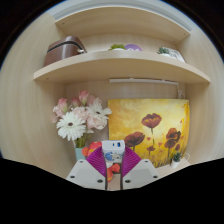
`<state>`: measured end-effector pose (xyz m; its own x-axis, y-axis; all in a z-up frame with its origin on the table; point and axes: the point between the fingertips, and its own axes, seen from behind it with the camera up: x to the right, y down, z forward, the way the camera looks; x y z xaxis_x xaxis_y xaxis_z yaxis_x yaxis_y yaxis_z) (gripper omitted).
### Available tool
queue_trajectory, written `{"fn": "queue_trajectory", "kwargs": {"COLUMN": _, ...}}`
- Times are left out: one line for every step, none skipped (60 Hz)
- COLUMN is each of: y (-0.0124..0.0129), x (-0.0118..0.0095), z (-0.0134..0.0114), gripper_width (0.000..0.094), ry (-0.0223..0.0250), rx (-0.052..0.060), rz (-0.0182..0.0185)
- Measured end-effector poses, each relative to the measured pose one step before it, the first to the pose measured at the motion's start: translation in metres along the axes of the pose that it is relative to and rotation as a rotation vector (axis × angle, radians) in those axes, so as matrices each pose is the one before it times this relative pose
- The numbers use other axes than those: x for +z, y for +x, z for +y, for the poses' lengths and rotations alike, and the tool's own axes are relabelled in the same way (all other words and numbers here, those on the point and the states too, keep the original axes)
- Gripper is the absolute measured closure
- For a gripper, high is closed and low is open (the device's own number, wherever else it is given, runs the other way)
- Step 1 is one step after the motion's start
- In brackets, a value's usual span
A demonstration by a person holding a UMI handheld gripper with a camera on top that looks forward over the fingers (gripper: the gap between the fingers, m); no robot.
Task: Unplug charger
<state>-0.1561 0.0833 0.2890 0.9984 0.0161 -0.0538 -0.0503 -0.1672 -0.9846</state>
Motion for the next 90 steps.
{"fn": "queue_trajectory", "kwargs": {"y": 0.01112, "x": -0.00373, "z": -0.00471, "gripper_width": 0.0775, "ry": 0.00089, "rx": 0.003, "rz": 0.0057}}
{"fn": "queue_trajectory", "kwargs": {"y": 0.01176, "x": -0.00319, "z": -0.00235, "gripper_width": 0.0776, "ry": 0.00037, "rx": 0.0054, "rz": 0.00814}}
{"fn": "queue_trajectory", "kwargs": {"y": 0.01225, "x": -0.00267, "z": 0.00011, "gripper_width": 0.0776, "ry": -0.00441, "rx": 0.0048, "rz": 0.01006}}
{"fn": "queue_trajectory", "kwargs": {"y": 0.01227, "x": -0.00195, "z": 0.00253, "gripper_width": 0.0769, "ry": -0.00934, "rx": 0.0017, "rz": 0.01149}}
{"fn": "queue_trajectory", "kwargs": {"y": 0.01269, "x": -0.00125, "z": 0.00502, "gripper_width": 0.0769, "ry": -0.01417, "rx": -0.0031, "rz": 0.0123}}
{"fn": "queue_trajectory", "kwargs": {"y": 0.01266, "x": -0.00067, "z": 0.00687, "gripper_width": 0.0771, "ry": -0.01779, "rx": -0.0058, "rz": 0.01328}}
{"fn": "queue_trajectory", "kwargs": {"y": 0.01224, "x": -0.00031, "z": 0.00827, "gripper_width": 0.077, "ry": -0.01958, "rx": -0.006, "rz": 0.0115}}
{"fn": "queue_trajectory", "kwargs": {"y": 0.01148, "x": 0.0004, "z": 0.00937, "gripper_width": 0.077, "ry": -0.01981, "rx": -0.0065, "rz": 0.0099}}
{"fn": "queue_trajectory", "kwargs": {"y": 0.00832, "x": 0.00213, "z": 0.01331, "gripper_width": 0.077, "ry": -0.00948, "rx": -0.0034, "rz": 0.01619}}
{"fn": "queue_trajectory", "kwargs": {"y": 0.01036, "x": 0.00135, "z": 0.01061, "gripper_width": 0.077, "ry": -0.02559, "rx": -0.0069, "rz": 0.00495}}
{"fn": "queue_trajectory", "kwargs": {"y": 0.01072, "x": 0.00177, "z": 0.01181, "gripper_width": 0.077, "ry": -0.02795, "rx": -0.0073, "rz": 0.00084}}
{"fn": "queue_trajectory", "kwargs": {"y": 0.00921, "x": 0.00245, "z": 0.01327, "gripper_width": 0.077, "ry": -0.02686, "rx": -0.0067, "rz": 0.00413}}
{"fn": "queue_trajectory", "kwargs": {"y": 0.0084, "x": 0.00298, "z": 0.01395, "gripper_width": 0.077, "ry": -0.02885, "rx": -0.0081, "rz": 0.00394}}
{"fn": "queue_trajectory", "kwargs": {"y": 0.00755, "x": 0.00343, "z": 0.01435, "gripper_width": 0.0771, "ry": -0.03022, "rx": -0.0076, "rz": 0.00276}}
{"fn": "queue_trajectory", "kwargs": {"y": 0.00675, "x": 0.00369, "z": 0.01416, "gripper_width": 0.0771, "ry": -0.03087, "rx": -0.0028, "rz": -0.0001}}
{"fn": "queue_trajectory", "kwargs": {"y": 0.00581, "x": 0.00353, "z": 0.01306, "gripper_width": 0.0771, "ry": -0.02925, "rx": 0.003, "rz": -0.00228}}
{"fn": "queue_trajectory", "kwargs": {"y": 0.00385, "x": 0.00413, "z": 0.01214, "gripper_width": 0.0771, "ry": -0.0215, "rx": 0.0078, "rz": -0.00142}}
{"fn": "queue_trajectory", "kwargs": {"y": 0.0042, "x": 0.00362, "z": 0.01113, "gripper_width": 0.077, "ry": -0.0227, "rx": 0.0062, "rz": -0.00566}}
{"fn": "queue_trajectory", "kwargs": {"y": 0.0039, "x": 0.00373, "z": 0.01109, "gripper_width": 0.077, "ry": -0.02376, "rx": 0.0045, "rz": -0.00618}}
{"fn": "queue_trajectory", "kwargs": {"y": 0.00342, "x": 0.00335, "z": 0.01048, "gripper_width": 0.0771, "ry": -0.0236, "rx": 0.0013, "rz": -0.00529}}
{"fn": "queue_trajectory", "kwargs": {"y": 0.00238, "x": 0.00341, "z": 0.00982, "gripper_width": 0.077, "ry": -0.01628, "rx": -0.0034, "rz": 0.00253}}
{"fn": "queue_trajectory", "kwargs": {"y": 0.00433, "x": 0.00474, "z": 0.00832, "gripper_width": 0.0771, "ry": -0.01454, "rx": -0.0085, "rz": -0.0077}}
{"fn": "queue_trajectory", "kwargs": {"y": 0.00246, "x": 0.00239, "z": 0.00677, "gripper_width": 0.0771, "ry": -0.01748, "rx": -0.0066, "rz": 0.00186}}
{"fn": "queue_trajectory", "kwargs": {"y": 0.00319, "x": 0.00438, "z": 0.00748, "gripper_width": 0.0771, "ry": -0.01127, "rx": -0.0058, "rz": -0.00767}}
{"fn": "queue_trajectory", "kwargs": {"y": 0.00186, "x": 0.00319, "z": 0.00635, "gripper_width": 0.0772, "ry": -0.01281, "rx": -0.0064, "rz": -0.00425}}
{"fn": "queue_trajectory", "kwargs": {"y": 0.00177, "x": 0.00291, "z": 0.00573, "gripper_width": 0.077, "ry": -0.01205, "rx": -0.008, "rz": -0.00419}}
{"fn": "queue_trajectory", "kwargs": {"y": 0.00145, "x": 0.00256, "z": 0.00538, "gripper_width": 0.077, "ry": -0.0112, "rx": -0.0067, "rz": -0.00402}}
{"fn": "queue_trajectory", "kwargs": {"y": 0.00133, "x": 0.00243, "z": 0.00503, "gripper_width": 0.077, "ry": -0.0107, "rx": -0.0028, "rz": -0.00416}}
{"fn": "queue_trajectory", "kwargs": {"y": 0.00129, "x": 0.00229, "z": 0.00458, "gripper_width": 0.077, "ry": -0.00996, "rx": 0.0003, "rz": -0.0034}}
{"fn": "queue_trajectory", "kwargs": {"y": 0.00091, "x": 0.00249, "z": 0.00447, "gripper_width": 0.0757, "ry": -0.0094, "rx": 0.0018, "rz": -0.00356}}
{"fn": "queue_trajectory", "kwargs": {"y": -0.00009, "x": 0.00044, "z": 0.00378, "gripper_width": 0.0753, "ry": -0.01589, "rx": 0.0033, "rz": 0.00208}}
{"fn": "queue_trajectory", "kwargs": {"y": 0.00048, "x": 0.00513, "z": 0.0053, "gripper_width": 0.0752, "ry": -0.00461, "rx": 0.0028, "rz": -0.00728}}
{"fn": "queue_trajectory", "kwargs": {"y": 0.00001, "x": 0.00283, "z": 0.00447, "gripper_width": 0.0752, "ry": -0.01133, "rx": 0.0043, "rz": -0.00585}}
{"fn": "queue_trajectory", "kwargs": {"y": -0.00033, "x": 0.00282, "z": 0.00416, "gripper_width": 0.0742, "ry": -0.01002, "rx": 0.0033, "rz": -0.00705}}
{"fn": "queue_trajectory", "kwargs": {"y": -0.00031, "x": 0.00265, "z": 0.00392, "gripper_width": 0.0737, "ry": -0.00972, "rx": 0.0025, "rz": -0.00662}}
{"fn": "queue_trajectory", "kwargs": {"y": 0.00005, "x": 0.00261, "z": 0.00403, "gripper_width": 0.0737, "ry": -0.01107, "rx": 0.0005, "rz": -0.00552}}
{"fn": "queue_trajectory", "kwargs": {"y": 0.00043, "x": 0.00236, "z": 0.00391, "gripper_width": 0.0724, "ry": -0.01113, "rx": 0.0026, "rz": -0.00412}}
{"fn": "queue_trajectory", "kwargs": {"y": 0.0001, "x": 0.00205, "z": 0.00337, "gripper_width": 0.0722, "ry": -0.01086, "rx": 0.0047, "rz": -0.00176}}
{"fn": "queue_trajectory", "kwargs": {"y": 0.00013, "x": 0.00206, "z": 0.00314, "gripper_width": 0.0704, "ry": -0.00976, "rx": 0.0043, "rz": -0.00312}}
{"fn": "queue_trajectory", "kwargs": {"y": 0.00012, "x": 0.00171, "z": 0.00319, "gripper_width": 0.0693, "ry": -0.00755, "rx": 0.0029, "rz": -0.00351}}
{"fn": "queue_trajectory", "kwargs": {"y": 0.00006, "x": -0.00075, "z": -0.00072, "gripper_width": 0.0676, "ry": -0.00035, "rx": 0.002, "rz": -0.00466}}
{"fn": "queue_trajectory", "kwargs": {"y": -0.00032, "x": 0.00242, "z": -0.00296, "gripper_width": 0.0668, "ry": 0.02281, "rx": 0.003, "rz": -0.00381}}
{"fn": "queue_trajectory", "kwargs": {"y": 0.00042, "x": 0.00083, "z": -0.00081, "gripper_width": 0.0656, "ry": 0.00557, "rx": -0.0003, "rz": 0.00018}}
{"fn": "queue_trajectory", "kwargs": {"y": 0.0009, "x": 0.00075, "z": 0.00068, "gripper_width": 0.0646, "ry": -0.0024, "rx": -0.0026, "rz": 0.00372}}
{"fn": "queue_trajectory", "kwargs": {"y": 0.00087, "x": 0.00097, "z": 0.00152, "gripper_width": 0.0638, "ry": -0.00665, "rx": -0.0036, "rz": 0.00497}}
{"fn": "queue_trajectory", "kwargs": {"y": 0.00069, "x": -0.00031, "z": -0.00074, "gripper_width": 0.0631, "ry": -0.00228, "rx": -0.0015, "rz": 0.00358}}
{"fn": "queue_trajectory", "kwargs": {"y": 0.00095, "x": 0.00085, "z": -0.00139, "gripper_width": 0.0622, "ry": -0.00035, "rx": -0.0009, "rz": 0.00272}}
{"fn": "queue_trajectory", "kwargs": {"y": 0.00056, "x": -0.00034, "z": -0.00092, "gripper_width": 0.0614, "ry": 0.00174, "rx": -0.001, "rz": 0.00408}}
{"fn": "queue_trajectory", "kwargs": {"y": 0.00105, "x": -0.00002, "z": -0.00139, "gripper_width": 0.0597, "ry": 0.00329, "rx": -0.0019, "rz": 0.00522}}
{"fn": "queue_trajectory", "kwargs": {"y": 0.00103, "x": 0.00015, "z": -0.00119, "gripper_width": 0.0576, "ry": 0.00357, "rx": -0.0021, "rz": 0.00522}}
{"fn": "queue_trajectory", "kwargs": {"y": 0.00126, "x": 0.00011, "z": -0.00086, "gripper_width": 0.0552, "ry": 0.00201, "rx": -0.0025, "rz": 0.00647}}
{"fn": "queue_trajectory", "kwargs": {"y": 0.00135, "x": -0.00011, "z": -0.00079, "gripper_width": 0.0529, "ry": 0.00098, "rx": -0.0033, "rz": 0.00742}}
{"fn": "queue_trajectory", "kwargs": {"y": 0.00088, "x": 0.00022, "z": -0.00116, "gripper_width": 0.0506, "ry": 0.00244, "rx": -0.0026, "rz": 0.00506}}
{"fn": "queue_trajectory", "kwargs": {"y": 0.00128, "x": -0.00071, "z": -0.00123, "gripper_width": 0.0479, "ry": 0.00327, "rx": -0.0022, "rz": 0.00636}}
{"fn": "queue_trajectory", "kwargs": {"y": 0.00134, "x": -0.00093, "z": -0.00204, "gripper_width": 0.0447, "ry": 0.00385, "rx": -0.0015, "rz": 0.00676}}
{"fn": "queue_trajectory", "kwargs": {"y": 0.00126, "x": -0.00127, "z": -0.00246, "gripper_width": 0.0411, "ry": 0.00469, "rx": -0.0014, "rz": 0.00626}}
{"fn": "queue_trajectory", "kwargs": {"y": 0.00108, "x": -0.00186, "z": -0.0029, "gripper_width": 0.0376, "ry": 0.00601, "rx": -0.0008, "rz": 0.0053}}
{"fn": "queue_trajectory", "kwargs": {"y": 0.00085, "x": -0.00233, "z": -0.00322, "gripper_width": 0.0348, "ry": 0.00623, "rx": 0.0009, "rz": 0.00485}}
{"fn": "queue_trajectory", "kwargs": {"y": 0.00076, "x": -0.00313, "z": -0.00348, "gripper_width": 0.0324, "ry": 0.00655, "rx": 0.0022, "rz": 0.00411}}
{"fn": "queue_trajectory", "kwargs": {"y": 0.0004, "x": -0.00378, "z": -0.00379, "gripper_width": 0.0299, "ry": 0.00741, "rx": 0.0025, "rz": 0.00236}}
{"fn": "queue_trajectory", "kwargs": {"y": 0.00051, "x": -0.00449, "z": -0.00453, "gripper_width": 0.0278, "ry": 0.00895, "rx": 0.0034, "rz": 0.00168}}
{"fn": "queue_trajectory", "kwargs": {"y": 0.00034, "x": -0.00518, "z": -0.00522, "gripper_width": 0.0259, "ry": 0.01168, "rx": 0.0052, "rz": 0.00153}}
{"fn": "queue_trajectory", "kwargs": {"y": 0.00035, "x": -0.00649, "z": -0.00605, "gripper_width": 0.0239, "ry": 0.01045, "rx": 0.0052, "rz": 0.00127}}
{"fn": "queue_trajectory", "kwargs": {"y": -0.00038, "x": -0.00654, "z": -0.00642, "gripper_width": 0.0217, "ry": 0.01394, "rx": 0.0047, "rz": 0.00049}}
{"fn": "queue_trajectory", "kwargs": {"y": -0.00058, "x": -0.00708, "z": -0.00711, "gripper_width": 0.0194, "ry": 0.0156, "rx": 0.0019, "rz": -0.00105}}
{"fn": "queue_trajectory", "kwargs": {"y": -0.00088, "x": -0.00749, "z": -0.00792, "gripper_width": 0.0175, "ry": 0.01793, "rx": 0.0002, "rz": -0.00232}}
{"fn": "queue_trajectory", "kwargs": {"y": -0.00074, "x": -0.00781, "z": -0.00832, "gripper_width": 0.016, "ry": 0.01942, "rx": -0.0001, "rz": -0.00255}}
{"fn": "queue_trajectory", "kwargs": {"y": -0.00055, "x": -0.00795, "z": -0.0082, "gripper_width": 0.0151, "ry": 0.01901, "rx": 0.0014, "rz": -0.00142}}
{"fn": "queue_trajectory", "kwargs": {"y": -0.00039, "x": -0.0084, "z": -0.00809, "gripper_width": 0.0143, "ry": 0.01757, "rx": 0.0029, "rz": -0.00036}}
{"fn": "queue_trajectory", "kwargs": {"y": -0.0007, "x": -0.00906, "z": -0.00802, "gripper_width": 0.014, "ry": 0.01769, "rx": 0.0039, "rz": -0.00053}}
{"fn": "queue_trajectory", "kwargs": {"y": -0.00166, "x": -0.00932, "z": -0.00852, "gripper_width": 0.0139, "ry": 0.01815, "rx": 0.006, "rz": -0.00223}}
{"fn": "queue_trajectory", "kwargs": {"y": -0.00259, "x": -0.00903, "z": -0.00833, "gripper_width": 0.0137, "ry": 0.01915, "rx": 0.0072, "rz": -0.00371}}
{"fn": "queue_trajectory", "kwargs": {"y": -0.0025, "x": -0.00964, "z": -0.00755, "gripper_width": 0.014, "ry": 0.01759, "rx": 0.0077, "rz": -0.00464}}
{"fn": "queue_trajectory", "kwargs": {"y": -0.00226, "x": -0.00967, "z": -0.0071, "gripper_width": 0.0138, "ry": 0.01609, "rx": 0.0056, "rz": -0.00381}}
{"fn": "queue_trajectory", "kwargs": {"y": -0.00272, "x": -0.00971, "z": -0.00639, "gripper_width": 0.0134, "ry": 0.01488, "rx": 0.0037, "rz": -0.00411}}
{"fn": "queue_trajectory", "kwargs": {"y": -0.00286, "x": -0.00991, "z": -0.0058, "gripper_width": 0.0133, "ry": 0.01467, "rx": 0.0018, "rz": -0.0049}}
{"fn": "queue_trajectory", "kwargs": {"y": -0.003, "x": -0.00966, "z": -0.00555, "gripper_width": 0.0129, "ry": 0.01416, "rx": 0.0013, "rz": -0.00508}}
{"fn": "queue_trajectory", "kwargs": {"y": -0.00368, "x": -0.01052, "z": -0.00619, "gripper_width": 0.0128, "ry": 0.00868, "rx": 0.0017, "rz": -0.00067}}
{"fn": "queue_trajectory", "kwargs": {"y": -0.00258, "x": -0.00976, "z": -0.00377, "gripper_width": 0.0124, "ry": 0.01096, "rx": 0.0013, "rz": -0.00396}}
{"fn": "queue_trajectory", "kwargs": {"y": -0.00133, "x": -0.00848, "z": -0.00286, "gripper_width": 0.0122, "ry": 0.00907, "rx": 0.0005, "rz": -0.00631}}
{"fn": "queue_trajectory", "kwargs": {"y": -0.00218, "x": -0.00931, "z": -0.00203, "gripper_width": 0.012, "ry": 0.00624, "rx": 0.0018, "rz": -0.00256}}
{"fn": "queue_trajectory", "kwargs": {"y": -0.00187, "x": -0.00931, "z": -0.00141, "gripper_width": 0.0118, "ry": 0.00469, "rx": 0.0018, "rz": -0.00163}}
{"fn": "queue_trajectory", "kwargs": {"y": -0.00199, "x": -0.00928, "z": -0.0012, "gripper_width": 0.0117, "ry": 0.00452, "rx": 0.0019, "rz": -0.00147}}
{"fn": "queue_trajectory", "kwargs": {"y": -0.00233, "x": -0.00889, "z": -0.00052, "gripper_width": 0.0116, "ry": 0.00424, "rx": 0.0023, "rz": -0.00149}}
{"fn": "queue_trajectory", "kwargs": {"y": -0.00217, "x": -0.00858, "z": 0.00068, "gripper_width": 0.0115, "ry": 0.00228, "rx": 0.0014, "rz": -0.00077}}
{"fn": "queue_trajectory", "kwargs": {"y": -0.002, "x": -0.00824, "z": 0.00173, "gripper_width": 0.0113, "ry": -0.00177, "rx": 0.0003, "rz": 0.00016}}
{"fn": "queue_trajectory", "kwargs": {"y": -0.00165, "x": -0.00846, "z": 0.00237, "gripper_width": 0.0109, "ry": -0.00415, "rx": -0.0012, "rz": 0.00079}}
{"fn": "queue_trajectory", "kwargs": {"y": -0.00374, "x": -0.00953, "z": 0.00267, "gripper_width": 0.0109, "ry": 0.00039, "rx": 0.0008, "rz": 0.00466}}
{"fn": "queue_trajectory", "kwargs": {"y": -0.00192, "x": -0.00762, "z": 0.00009, "gripper_width": 0.0108, "ry": -0.00293, "rx": -0.0017, "rz": 0.00007}}
{"fn": "queue_trajectory", "kwargs": {"y": -0.00235, "x": -0.00746, "z": 0.00158, "gripper_width": 0.0109, "ry": 0.0018, "rx": -0.0018, "rz": -0.00074}}
